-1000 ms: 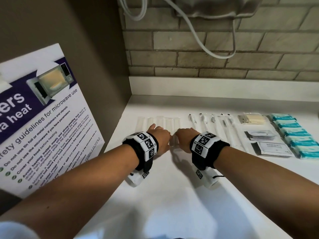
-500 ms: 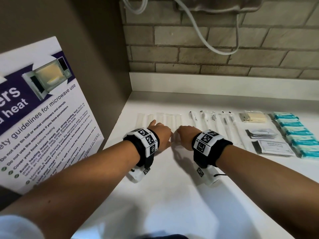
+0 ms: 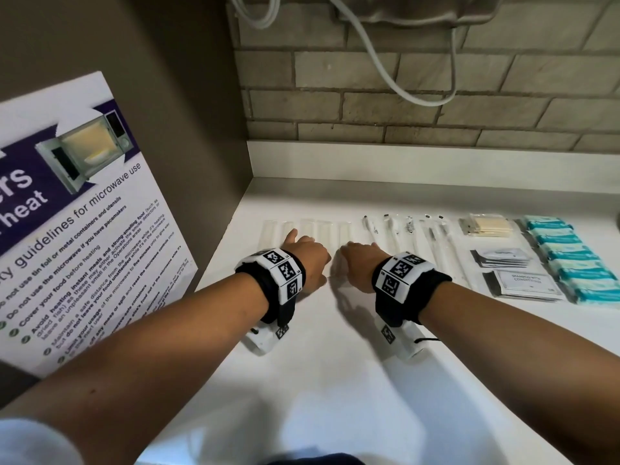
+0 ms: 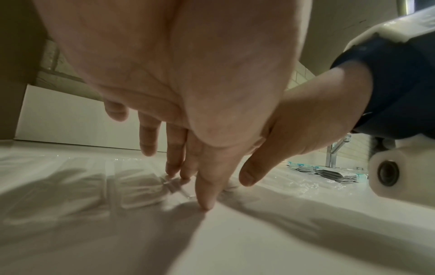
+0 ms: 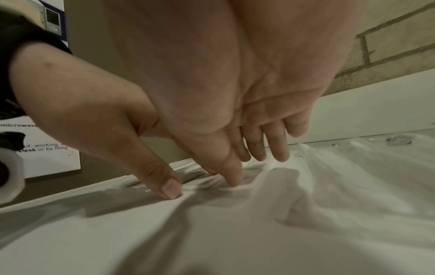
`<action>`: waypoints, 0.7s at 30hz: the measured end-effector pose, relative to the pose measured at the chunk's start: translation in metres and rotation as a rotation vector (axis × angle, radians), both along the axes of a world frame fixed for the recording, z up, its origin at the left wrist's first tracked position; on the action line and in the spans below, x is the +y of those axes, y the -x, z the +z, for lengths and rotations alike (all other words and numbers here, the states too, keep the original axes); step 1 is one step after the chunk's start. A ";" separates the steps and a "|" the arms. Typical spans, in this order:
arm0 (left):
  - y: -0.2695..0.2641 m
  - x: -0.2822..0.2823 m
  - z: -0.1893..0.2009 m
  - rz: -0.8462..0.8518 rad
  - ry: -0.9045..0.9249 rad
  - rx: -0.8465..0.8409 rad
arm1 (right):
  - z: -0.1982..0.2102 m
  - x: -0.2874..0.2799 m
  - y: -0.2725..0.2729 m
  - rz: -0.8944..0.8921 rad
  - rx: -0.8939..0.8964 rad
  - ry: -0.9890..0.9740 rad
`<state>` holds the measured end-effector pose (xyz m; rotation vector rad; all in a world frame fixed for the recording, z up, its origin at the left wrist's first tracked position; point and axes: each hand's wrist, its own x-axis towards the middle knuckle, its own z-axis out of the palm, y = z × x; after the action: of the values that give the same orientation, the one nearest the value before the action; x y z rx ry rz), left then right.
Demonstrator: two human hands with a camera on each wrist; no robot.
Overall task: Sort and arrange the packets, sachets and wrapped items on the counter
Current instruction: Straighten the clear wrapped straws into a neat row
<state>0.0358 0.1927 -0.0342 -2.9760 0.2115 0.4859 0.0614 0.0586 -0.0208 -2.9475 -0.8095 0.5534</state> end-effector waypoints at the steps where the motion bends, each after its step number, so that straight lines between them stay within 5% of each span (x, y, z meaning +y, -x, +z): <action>1: 0.001 -0.001 0.002 0.003 -0.002 0.001 | -0.002 -0.003 -0.001 -0.002 -0.018 -0.014; 9: 0.004 -0.034 0.015 -0.036 0.093 -0.084 | 0.001 -0.057 -0.009 -0.019 -0.146 0.068; 21: -0.004 -0.095 0.016 -0.009 0.055 0.008 | -0.002 -0.100 -0.012 0.059 -0.056 0.171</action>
<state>0.0401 0.0980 -0.0186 -3.0259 0.2425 0.4985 0.0735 -0.0412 -0.0224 -3.1159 -0.9005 0.5724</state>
